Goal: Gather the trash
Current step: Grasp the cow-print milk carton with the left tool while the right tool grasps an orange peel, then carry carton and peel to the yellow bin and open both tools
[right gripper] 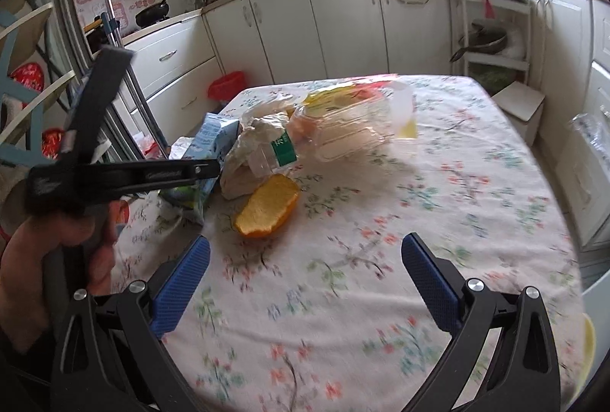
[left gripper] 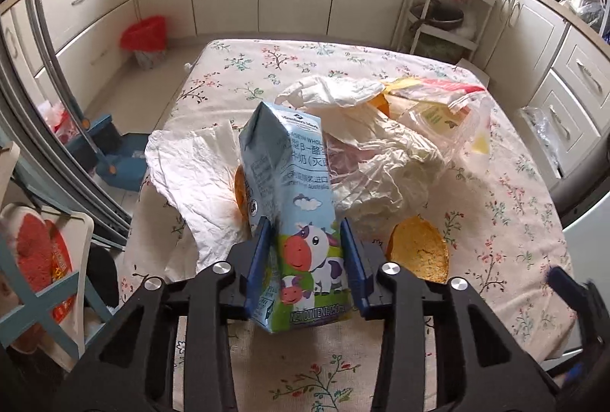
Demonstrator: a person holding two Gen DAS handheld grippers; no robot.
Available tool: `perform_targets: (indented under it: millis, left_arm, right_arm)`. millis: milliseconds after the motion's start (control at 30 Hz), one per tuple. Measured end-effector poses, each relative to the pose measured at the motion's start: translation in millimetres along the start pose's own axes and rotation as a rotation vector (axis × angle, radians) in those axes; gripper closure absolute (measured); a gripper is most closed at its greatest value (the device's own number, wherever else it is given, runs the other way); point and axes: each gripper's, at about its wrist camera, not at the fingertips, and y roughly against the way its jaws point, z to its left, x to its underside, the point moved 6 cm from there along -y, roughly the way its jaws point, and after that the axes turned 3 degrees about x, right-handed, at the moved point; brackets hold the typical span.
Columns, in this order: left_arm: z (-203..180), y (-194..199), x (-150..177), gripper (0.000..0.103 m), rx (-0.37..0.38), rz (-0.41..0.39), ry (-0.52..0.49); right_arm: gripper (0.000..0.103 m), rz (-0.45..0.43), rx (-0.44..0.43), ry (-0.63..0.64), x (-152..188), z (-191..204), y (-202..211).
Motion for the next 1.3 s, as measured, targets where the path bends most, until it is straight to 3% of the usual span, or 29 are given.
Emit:
perform_targets:
  millis: [100, 200, 367, 467, 533, 633, 800, 967, 1000, 1033, 1100, 1200, 1300]
  left_arm:
    - [2.2, 3.2, 0.0, 0.070, 0.028, 0.004, 0.012]
    - [6.4, 4.1, -0.1, 0.070, 0.057, 0.011, 0.035]
    - [14.4, 0.9, 0.6, 0.071, 0.034, 0.022, 0.023]
    - [17.2, -1.5, 0.9, 0.071, 0.015, 0.026, 0.012]
    - [16.3, 1.8, -0.2, 0.072, 0.016, 0.014, 0.004]
    - [16.5, 13.1, -2.6, 0.073, 0.014, -0.027, -0.002]
    - [15.4, 47.7, 0.8, 0.073, 0.017, -0.127, -0.003]
    - [12.1, 65.4, 13.9, 0.073, 0.040, -0.153, 0.005]
    - [11.0, 66.9, 16.1, 0.073, 0.043, -0.156, 0.003]
    - [9.8, 68.8, 18.2, 0.073, 0.047, -0.159, 0.000]
    - [9.3, 71.1, 20.6, 0.073, 0.052, -0.162, -0.008]
    - [8.9, 74.2, 23.9, 0.073, 0.057, -0.166, -0.009]
    - [10.1, 76.9, 25.1, 0.073, 0.064, -0.173, -0.004]
  right_arm:
    - [0.011, 0.015, -0.015, -0.023, -6.2, 1.6, -16.6]
    - [0.026, 0.046, -0.033, -0.035, -10.0, 3.9, -34.5]
    - [0.040, 0.088, -0.046, -0.039, -13.6, 9.1, -53.9]
    - [0.057, 0.121, -0.045, -0.031, -13.9, 11.0, -62.1]
    - [0.077, 0.152, -0.068, -0.045, -10.6, 10.1, -64.8]
    - [0.090, 0.153, -0.087, -0.039, -7.5, 8.4, -58.1]
    - [0.096, 0.136, -0.107, -0.033, -2.6, 0.3, -34.3]
    - [0.096, 0.128, -0.133, -0.074, -2.3, -6.1, -29.8]
    - [0.089, 0.137, -0.132, -0.076, -0.7, -4.8, -31.5]
    - [0.071, 0.143, -0.127, -0.075, 1.4, -3.8, -33.2]
    - [0.065, 0.154, -0.110, -0.054, 3.1, 3.0, -39.6]
    - [0.072, 0.186, -0.094, -0.044, 6.5, 7.4, -47.9]
    - [0.093, 0.193, -0.089, -0.030, 10.5, 4.7, -49.7]
